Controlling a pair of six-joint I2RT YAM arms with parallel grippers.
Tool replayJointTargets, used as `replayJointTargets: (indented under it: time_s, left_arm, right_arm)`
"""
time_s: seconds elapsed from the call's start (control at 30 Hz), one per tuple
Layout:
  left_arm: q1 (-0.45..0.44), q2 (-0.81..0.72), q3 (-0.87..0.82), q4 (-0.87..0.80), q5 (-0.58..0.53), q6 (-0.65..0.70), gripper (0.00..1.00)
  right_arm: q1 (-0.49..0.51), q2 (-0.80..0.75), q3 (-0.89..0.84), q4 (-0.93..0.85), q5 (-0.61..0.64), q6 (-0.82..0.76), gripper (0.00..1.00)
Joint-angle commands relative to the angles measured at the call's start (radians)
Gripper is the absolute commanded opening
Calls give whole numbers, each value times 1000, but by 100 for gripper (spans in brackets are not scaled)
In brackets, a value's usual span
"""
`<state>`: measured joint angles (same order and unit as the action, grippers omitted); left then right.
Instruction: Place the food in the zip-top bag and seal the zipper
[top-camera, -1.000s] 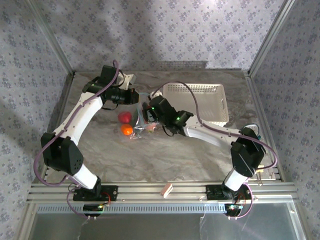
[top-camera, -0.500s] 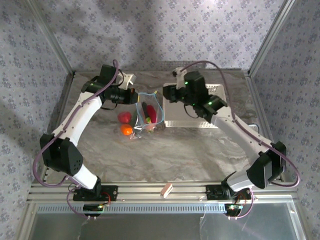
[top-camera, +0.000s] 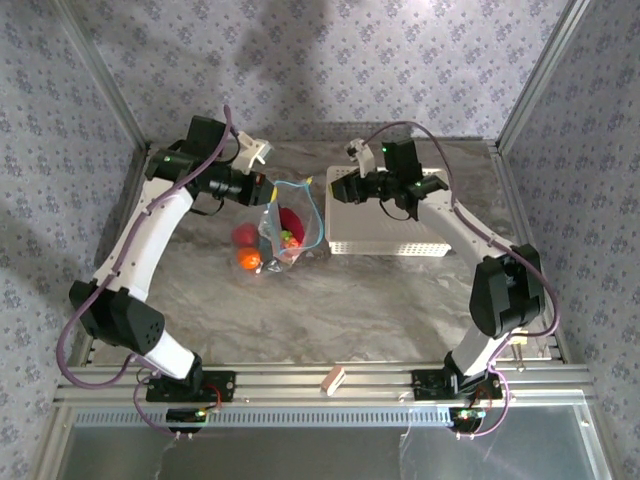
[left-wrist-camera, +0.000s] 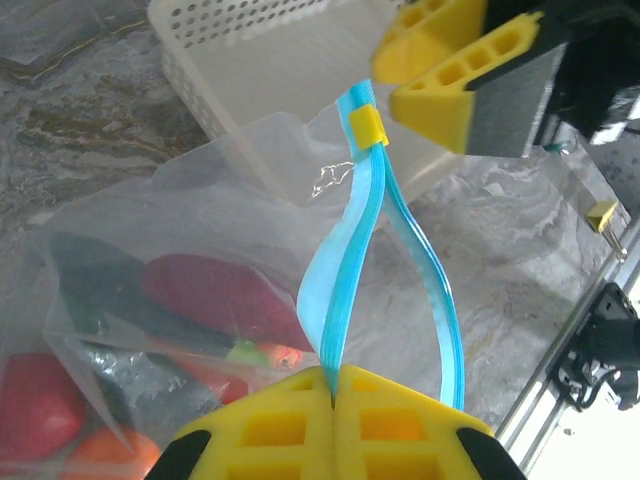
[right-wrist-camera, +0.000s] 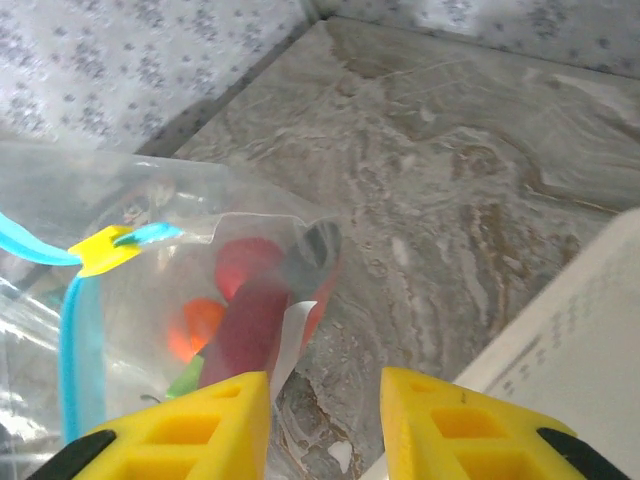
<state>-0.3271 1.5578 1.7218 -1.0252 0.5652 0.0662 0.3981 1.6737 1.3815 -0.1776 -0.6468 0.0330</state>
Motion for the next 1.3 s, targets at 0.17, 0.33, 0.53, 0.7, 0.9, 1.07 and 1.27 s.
replayJointTargets:
  time_s: [0.17, 0.33, 0.53, 0.7, 0.9, 1.07, 1.27]
  left_arm:
    - [40, -32, 59, -137, 86, 149, 0]
    - [108, -5, 83, -156, 126, 152, 0]
    - [159, 32, 138, -208, 166, 172, 0]
    - [175, 54, 160, -253, 165, 186, 0]
    - [183, 61, 154, -268, 170, 194, 0]
    - [186, 67, 150, -275, 171, 202, 0]
    - [190, 77, 147, -272, 184, 207, 0]
  right_arm:
    - [39, 11, 13, 151, -169, -184, 38]
    - [74, 11, 20, 106, -155, -295, 38]
    - [88, 43, 29, 131, -155, -352, 37]
    - [97, 95, 79, 143, -145, -364, 37]
    - [119, 163, 166, 129, -178, -378, 36]
    - [144, 188, 214, 93, -212, -399, 36]
    - [178, 188, 238, 59, -215, -442, 34]
